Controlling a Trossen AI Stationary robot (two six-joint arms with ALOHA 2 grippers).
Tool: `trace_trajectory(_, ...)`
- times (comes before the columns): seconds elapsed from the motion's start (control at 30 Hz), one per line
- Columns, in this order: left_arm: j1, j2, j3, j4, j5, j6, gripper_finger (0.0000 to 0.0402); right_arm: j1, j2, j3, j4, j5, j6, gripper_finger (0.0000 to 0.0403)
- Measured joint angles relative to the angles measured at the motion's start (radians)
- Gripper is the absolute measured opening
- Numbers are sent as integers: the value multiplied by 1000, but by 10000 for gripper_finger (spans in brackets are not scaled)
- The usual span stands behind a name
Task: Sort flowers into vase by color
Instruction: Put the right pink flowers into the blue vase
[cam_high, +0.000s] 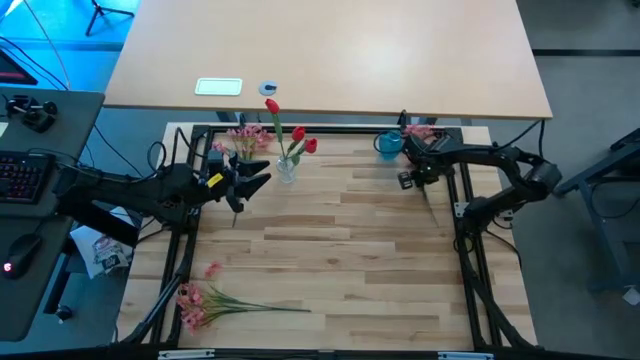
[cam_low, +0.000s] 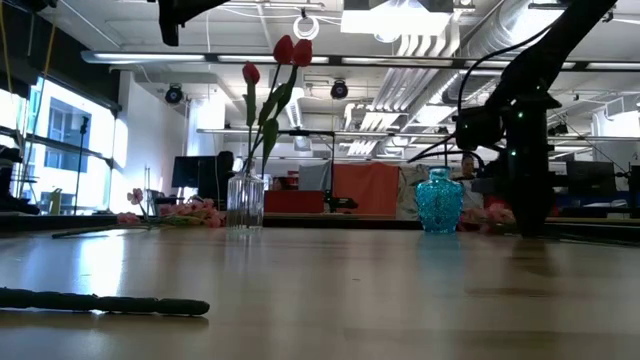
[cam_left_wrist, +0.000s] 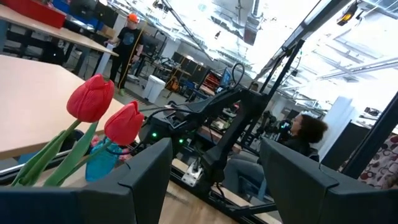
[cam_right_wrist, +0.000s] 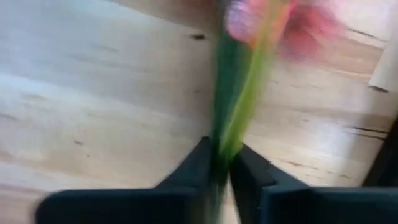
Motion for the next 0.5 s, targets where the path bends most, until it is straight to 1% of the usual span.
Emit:
trace_trajectory(0.03, 0, 0, 0, 0, 0, 0, 231, 5, -8, -1, -7, -2, -2, 19)
trace_trajectory(0.07, 0, 0, 0, 0, 0, 0, 231, 11, -18, -3, -17, -2, -2, 14)
trace_trajectory(0.17, 0, 0, 0, 0, 0, 0, 231, 26, -69, -10, -92, -17, -8, 21)
trace_trajectory(0.27, 0, 0, 0, 0, 0, 0, 231, 37, -153, -7, -142, -14, -21, 7)
trace_trajectory(0.37, 0, 0, 0, 0, 0, -1, 231, 38, -270, -8, -212, -15, 0, 7)
trace_trajectory(0.5, 0, 0, 0, 0, 1, 0, 231, 38, -466, 9, -215, -43, 61, 4)
